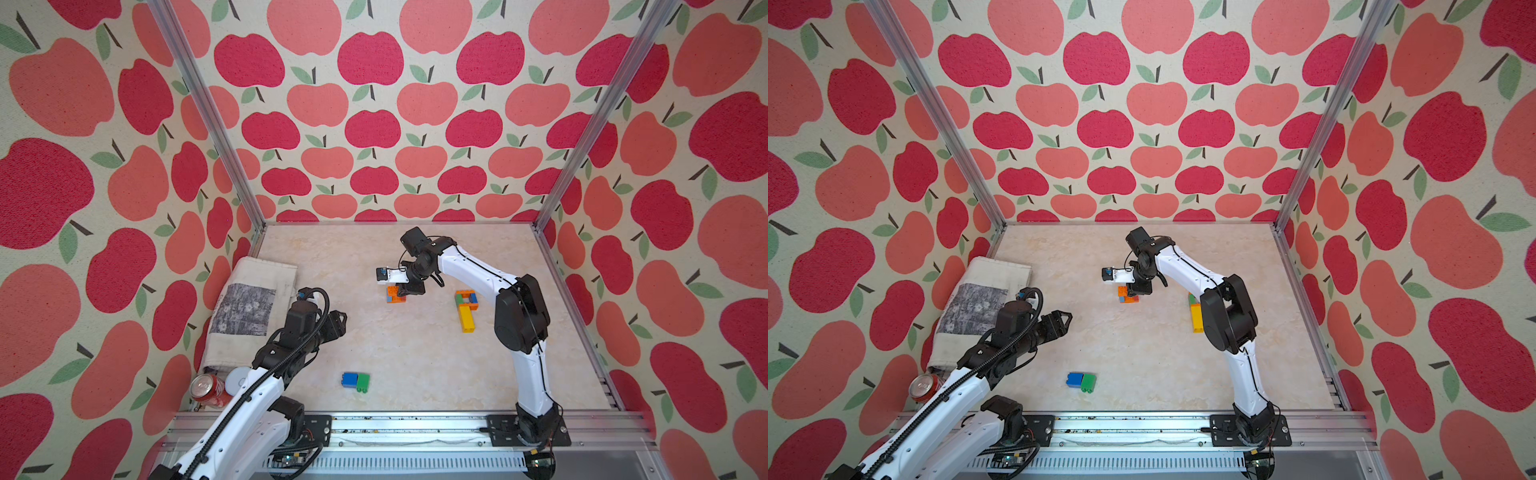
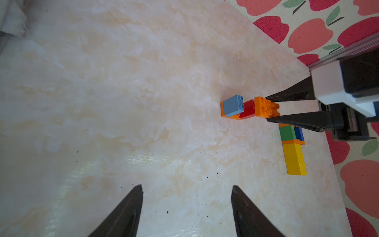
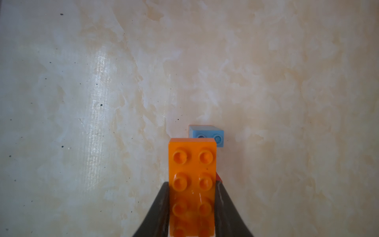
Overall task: Assemble the letter p with lego
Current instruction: Assemble the lego brick with the lego brick.
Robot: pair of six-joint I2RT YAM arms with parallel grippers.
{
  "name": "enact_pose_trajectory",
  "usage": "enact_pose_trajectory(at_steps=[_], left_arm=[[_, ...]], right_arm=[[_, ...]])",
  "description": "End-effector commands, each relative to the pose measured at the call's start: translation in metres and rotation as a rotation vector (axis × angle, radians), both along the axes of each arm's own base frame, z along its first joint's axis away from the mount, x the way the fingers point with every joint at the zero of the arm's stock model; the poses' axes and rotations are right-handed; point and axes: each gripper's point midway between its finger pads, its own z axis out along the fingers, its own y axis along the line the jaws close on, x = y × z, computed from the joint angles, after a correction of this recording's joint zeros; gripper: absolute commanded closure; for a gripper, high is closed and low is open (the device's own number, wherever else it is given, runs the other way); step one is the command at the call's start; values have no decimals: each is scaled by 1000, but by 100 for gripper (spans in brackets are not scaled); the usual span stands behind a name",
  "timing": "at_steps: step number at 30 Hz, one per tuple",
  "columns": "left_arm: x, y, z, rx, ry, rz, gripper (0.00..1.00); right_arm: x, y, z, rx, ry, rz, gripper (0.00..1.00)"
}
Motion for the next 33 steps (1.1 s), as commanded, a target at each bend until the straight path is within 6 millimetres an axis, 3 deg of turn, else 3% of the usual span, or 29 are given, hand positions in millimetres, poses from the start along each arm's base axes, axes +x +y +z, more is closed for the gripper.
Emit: enact_pose_trajectory(at_steps=[1,15,33], left_arm=[[1,-3,-1,4,1,-28,29],[5,-5,-6,1,18,-25,29],[7,-5,-10,6,29,-24,29]], right_arm=[[-1,3,0,21,28,36,80],[19,6,-17,1,3,17,80],[16,-1,-38,-96,38,-5,79]])
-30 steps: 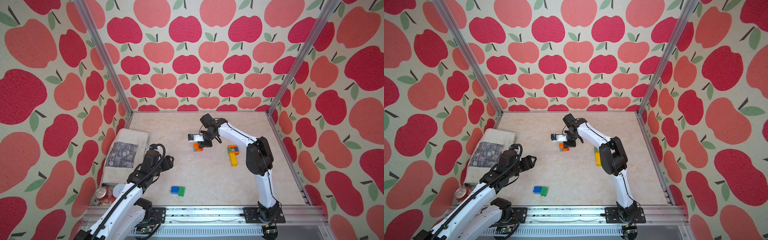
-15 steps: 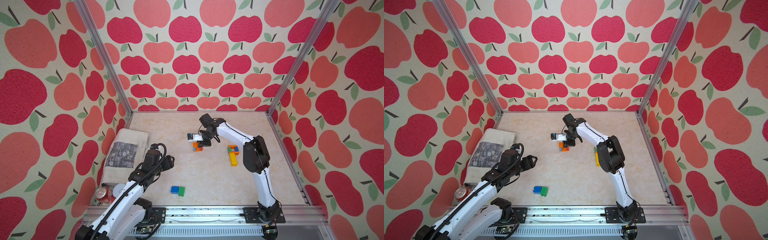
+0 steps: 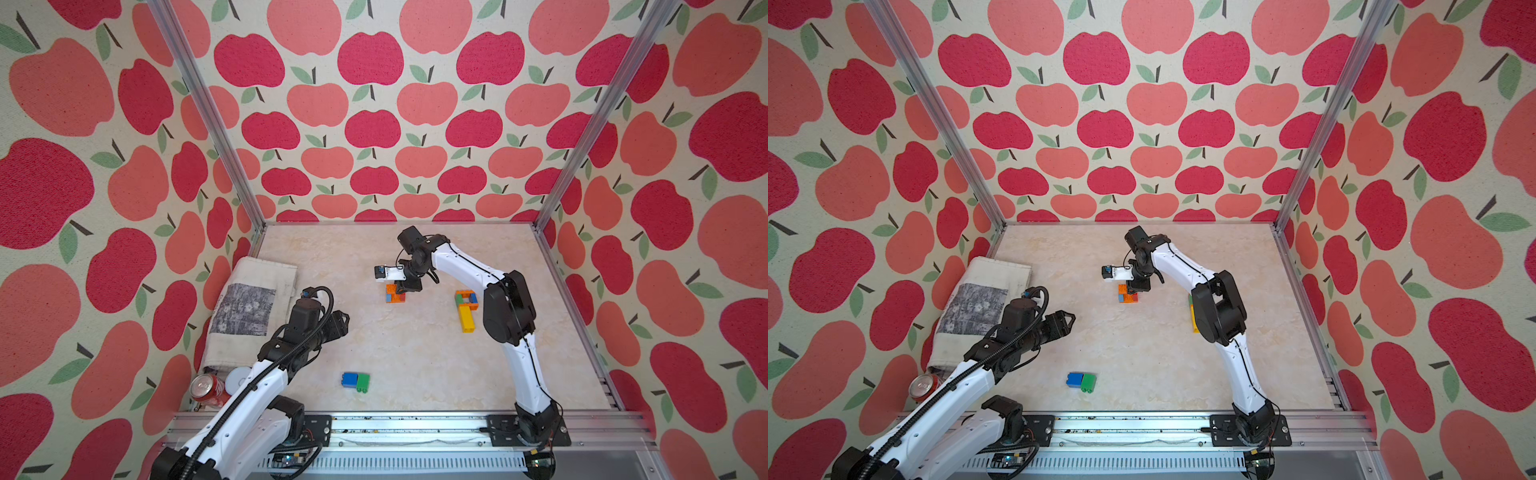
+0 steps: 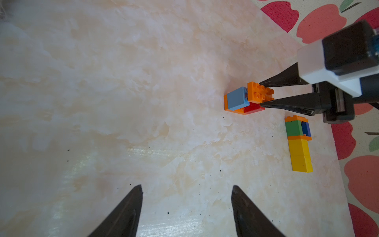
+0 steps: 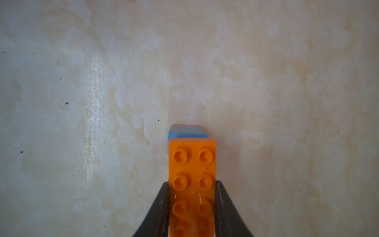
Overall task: Assemble the letter p with lego
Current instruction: Assemble the lego brick with the lego brick.
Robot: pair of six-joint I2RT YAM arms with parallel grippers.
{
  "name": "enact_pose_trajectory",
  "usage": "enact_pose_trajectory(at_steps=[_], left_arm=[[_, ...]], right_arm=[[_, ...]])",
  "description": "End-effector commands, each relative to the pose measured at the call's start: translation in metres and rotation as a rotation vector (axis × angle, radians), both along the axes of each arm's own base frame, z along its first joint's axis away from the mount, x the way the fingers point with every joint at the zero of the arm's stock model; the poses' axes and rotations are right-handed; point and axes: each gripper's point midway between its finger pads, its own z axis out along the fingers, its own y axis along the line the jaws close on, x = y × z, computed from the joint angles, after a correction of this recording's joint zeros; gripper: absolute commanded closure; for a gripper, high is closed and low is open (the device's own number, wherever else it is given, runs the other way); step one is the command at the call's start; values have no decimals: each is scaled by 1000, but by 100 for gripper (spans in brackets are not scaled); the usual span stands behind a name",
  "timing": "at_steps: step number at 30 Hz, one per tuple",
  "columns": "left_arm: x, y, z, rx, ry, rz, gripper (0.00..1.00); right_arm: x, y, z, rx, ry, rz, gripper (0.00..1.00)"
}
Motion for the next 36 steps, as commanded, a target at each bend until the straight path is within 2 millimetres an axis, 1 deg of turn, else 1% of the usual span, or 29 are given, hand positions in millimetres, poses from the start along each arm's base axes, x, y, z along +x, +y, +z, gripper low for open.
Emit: enact_pose_trajectory(at_steps=[1,8,14,17,21,29,36], left_arm=[[3,-1,1,3,-10,-9,29],[7,-2,0,4,-8,-8,29],[11,0,2,10,-12,1,30],[12,1,1,10,-10,6,30],[12,1,0,7,-6,6,30],[13,-1,-1,-3,-4,4,31],[15,-3,-1,-12,-1,-3,31]], right_arm=[[-7,-6,-21,-71,41,5,79],[-12,-2,-29,-121,37,15,79],[-16,-4,-31,-143,45,-2,79],[-16,-8,-27,-144,35,-9,79],[-16,-10,-16,-122,36,-15,79],[-16,-14,-5,-128,26,-5,80],[-16,-17,-13,-137,39,-15,79]])
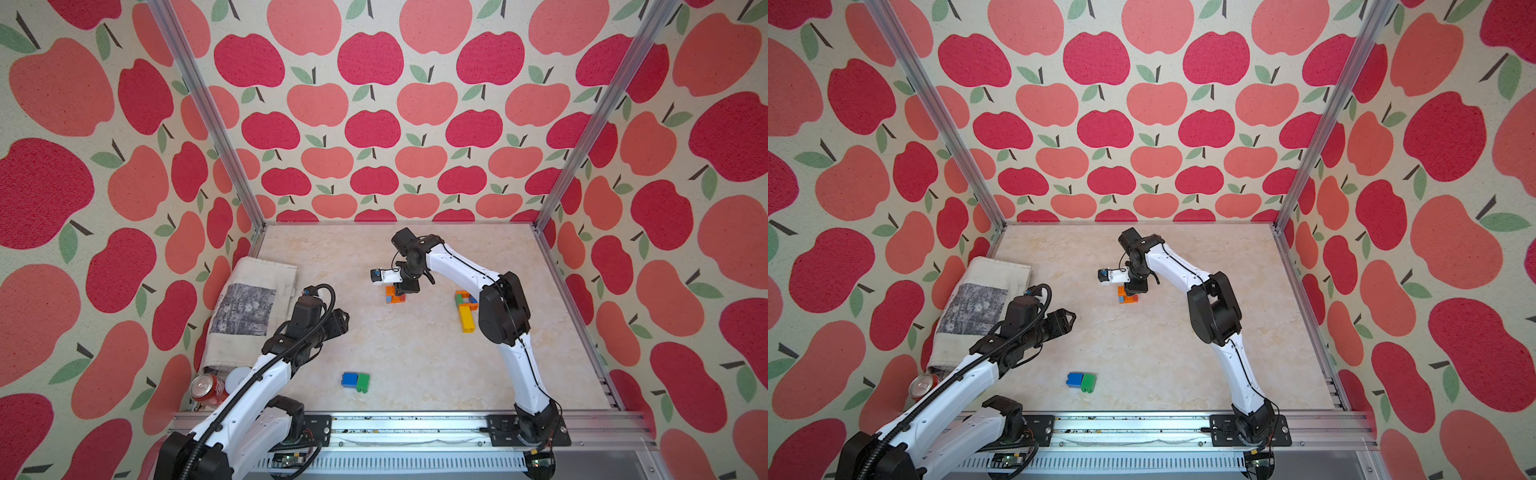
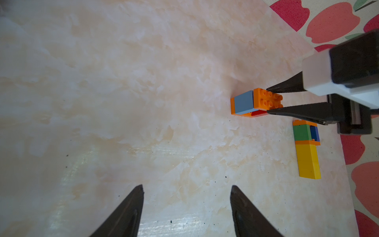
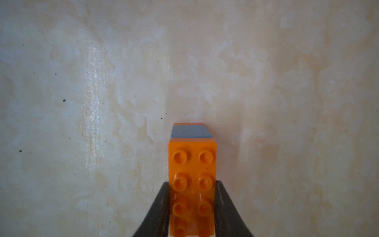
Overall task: Assemble the letter p with lego
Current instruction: Assemble the lego brick with the lego brick.
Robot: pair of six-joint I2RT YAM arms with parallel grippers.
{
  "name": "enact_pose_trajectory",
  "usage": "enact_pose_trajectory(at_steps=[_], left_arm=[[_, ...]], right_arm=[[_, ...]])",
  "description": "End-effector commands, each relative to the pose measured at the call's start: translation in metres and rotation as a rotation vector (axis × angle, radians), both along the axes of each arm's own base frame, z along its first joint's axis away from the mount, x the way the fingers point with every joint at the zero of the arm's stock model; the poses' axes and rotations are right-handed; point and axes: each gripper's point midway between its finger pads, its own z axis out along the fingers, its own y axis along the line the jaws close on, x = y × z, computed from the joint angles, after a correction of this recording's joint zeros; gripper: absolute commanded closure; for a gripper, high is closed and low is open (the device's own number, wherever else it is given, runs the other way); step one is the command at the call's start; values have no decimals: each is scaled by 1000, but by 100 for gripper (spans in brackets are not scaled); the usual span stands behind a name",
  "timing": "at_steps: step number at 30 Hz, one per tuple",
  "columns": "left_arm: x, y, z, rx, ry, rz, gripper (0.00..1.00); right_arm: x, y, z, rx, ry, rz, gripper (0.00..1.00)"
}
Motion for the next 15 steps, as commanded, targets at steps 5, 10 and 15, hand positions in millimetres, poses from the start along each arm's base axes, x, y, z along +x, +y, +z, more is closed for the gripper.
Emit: enact_pose_trajectory(at_steps=[5,10,15], left_arm=[[11,-9,12,-39,-35,-25,32],[23,-7,9,-71,-2,17,32],[37,-3,11,-148,6,43,33]], right_arm=[[-12,-16,-17,-56,73,-10,79],[-15,-12,-26,-48,93,8,79],[-15,-12,-38,-69,101,15,79]])
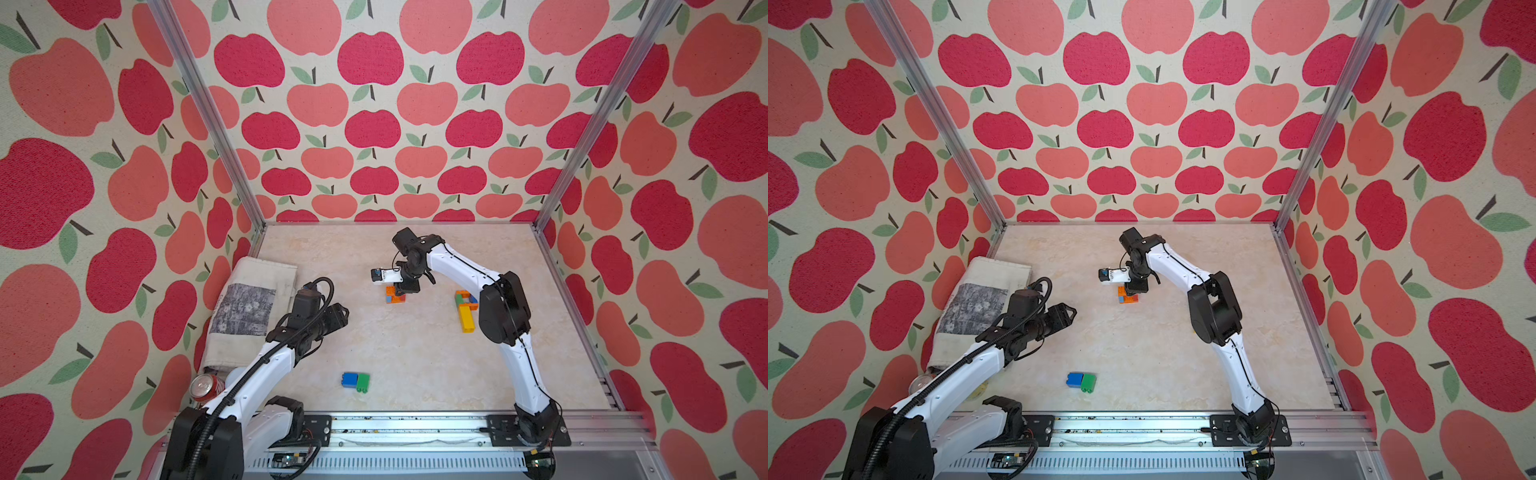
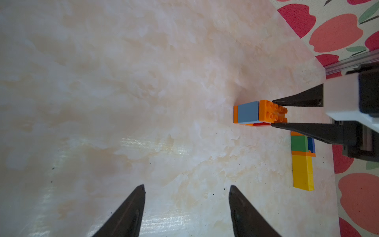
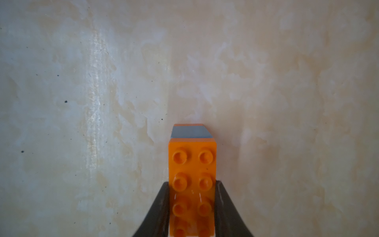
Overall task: Assemble the letter p with lego
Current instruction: Assemble the lego brick with the lego brick.
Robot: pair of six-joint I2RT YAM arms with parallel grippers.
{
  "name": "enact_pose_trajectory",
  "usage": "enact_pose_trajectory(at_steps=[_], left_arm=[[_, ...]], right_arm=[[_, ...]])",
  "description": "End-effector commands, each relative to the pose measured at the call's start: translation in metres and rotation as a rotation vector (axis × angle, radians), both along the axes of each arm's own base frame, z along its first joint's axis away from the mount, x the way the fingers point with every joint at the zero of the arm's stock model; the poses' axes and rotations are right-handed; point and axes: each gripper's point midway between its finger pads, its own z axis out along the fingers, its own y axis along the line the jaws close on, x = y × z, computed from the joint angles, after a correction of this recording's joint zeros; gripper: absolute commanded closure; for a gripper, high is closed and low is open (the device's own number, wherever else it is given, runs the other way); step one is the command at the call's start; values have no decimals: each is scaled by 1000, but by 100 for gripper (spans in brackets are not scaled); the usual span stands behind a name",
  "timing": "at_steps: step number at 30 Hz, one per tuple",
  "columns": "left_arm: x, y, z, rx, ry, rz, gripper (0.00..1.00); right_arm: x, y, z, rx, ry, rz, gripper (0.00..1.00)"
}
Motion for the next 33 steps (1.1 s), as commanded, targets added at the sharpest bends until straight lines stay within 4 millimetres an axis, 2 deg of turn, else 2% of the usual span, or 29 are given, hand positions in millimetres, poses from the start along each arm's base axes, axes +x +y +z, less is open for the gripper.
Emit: enact_pose_trajectory(at_steps=[1,9,14,17,22,25,27,33], left_arm=[[16,-7,22,-73,-54,-5,33],[20,-8,15,-67,-23,-5,33],[17,-5,13,-57,-11,-6,33],[15,-4,16,-51,-16,-6,33],[12,-2,19,-39,-9,-12,33],[9,-3,19,-31,5,-24,33],[6,-3,27,-32,-11,-32,32],[-11,0,24,-8,24,-49,30]], right_arm=[[-13,-14,-41,-92,88,12,79],[-17,-14,-62,-210,83,52,80],[-18,-6,-53,-171,85,52,79],[-18,1,-40,-122,84,42,70],[-10,12,-4,-13,34,0,49],[-1,15,17,34,-27,-40,43],[-1,17,31,83,-39,-61,38],[-10,12,75,211,-55,-184,31]])
